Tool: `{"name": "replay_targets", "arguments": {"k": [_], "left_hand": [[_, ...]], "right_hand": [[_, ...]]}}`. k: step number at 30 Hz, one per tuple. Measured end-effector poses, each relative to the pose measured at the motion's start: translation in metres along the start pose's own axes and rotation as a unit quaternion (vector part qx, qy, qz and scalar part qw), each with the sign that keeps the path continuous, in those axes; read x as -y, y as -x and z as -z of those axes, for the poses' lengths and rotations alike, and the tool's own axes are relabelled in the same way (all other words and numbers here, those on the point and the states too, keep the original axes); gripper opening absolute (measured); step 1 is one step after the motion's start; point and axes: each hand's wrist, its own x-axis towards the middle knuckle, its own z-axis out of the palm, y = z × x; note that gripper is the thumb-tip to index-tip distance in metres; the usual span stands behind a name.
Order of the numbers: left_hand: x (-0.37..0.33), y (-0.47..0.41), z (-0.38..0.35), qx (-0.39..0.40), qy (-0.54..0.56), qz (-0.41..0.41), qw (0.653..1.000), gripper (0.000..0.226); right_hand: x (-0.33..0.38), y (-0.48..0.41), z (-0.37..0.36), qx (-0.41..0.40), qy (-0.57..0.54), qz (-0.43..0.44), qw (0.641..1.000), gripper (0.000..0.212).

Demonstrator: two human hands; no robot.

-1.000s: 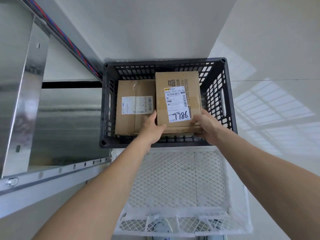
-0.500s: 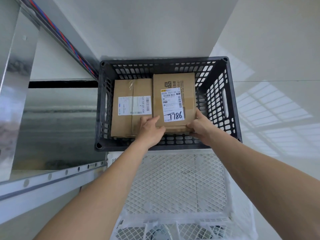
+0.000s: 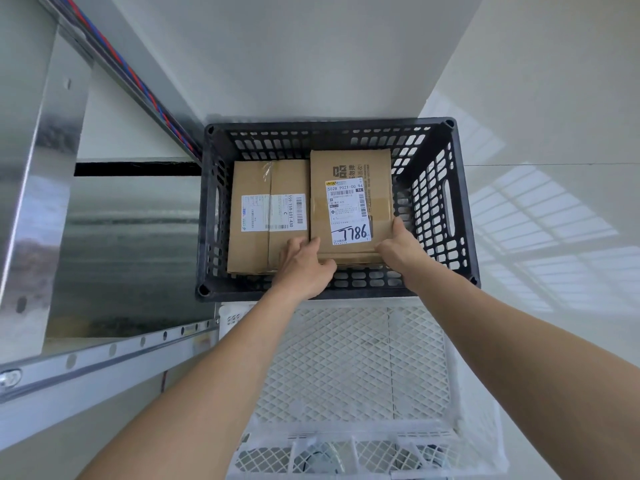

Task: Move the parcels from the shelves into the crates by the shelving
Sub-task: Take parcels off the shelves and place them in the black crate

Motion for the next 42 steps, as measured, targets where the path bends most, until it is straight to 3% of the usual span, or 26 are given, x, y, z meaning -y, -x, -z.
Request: {"name": "replay_targets", "arguments": {"k": [5, 12, 18, 24, 33, 42], "left_hand": [[-0.027, 0.047, 0.035, -0.01, -0.023, -0.012, 1.0, 0.069], [-0.12, 0.164, 0.159, -0.088, -0.187, -0.036, 0.978, 0.072], [-0.214, 0.284, 0.284, -0.175, -0.237, -0.051, 0.954, 0.07], [-0.286, 0.441, 0.366, -0.271, -0.236, -0.007, 0.933, 0.069], [-0.333, 0.651, 0.395, -0.384, -0.192, 0.068, 0.9, 0.07], [-0.32, 0.819, 0.398, -0.46, -0.138, 0.125, 0.868, 0.07]], "right_hand": [[0.045, 0.063, 0.02, -0.008, 0.163, 0.092, 0.982, 0.052], [0.166, 0.185, 0.079, -0.051, 0.369, 0.238, 0.897, 0.065], [0.295, 0.33, 0.155, -0.116, 0.427, 0.312, 0.841, 0.067], [0.382, 0.476, 0.226, -0.166, 0.439, 0.405, 0.784, 0.068], [0.431, 0.679, 0.285, -0.183, 0.448, 0.521, 0.703, 0.065], [0.442, 0.827, 0.272, -0.153, 0.454, 0.598, 0.643, 0.07]]}}
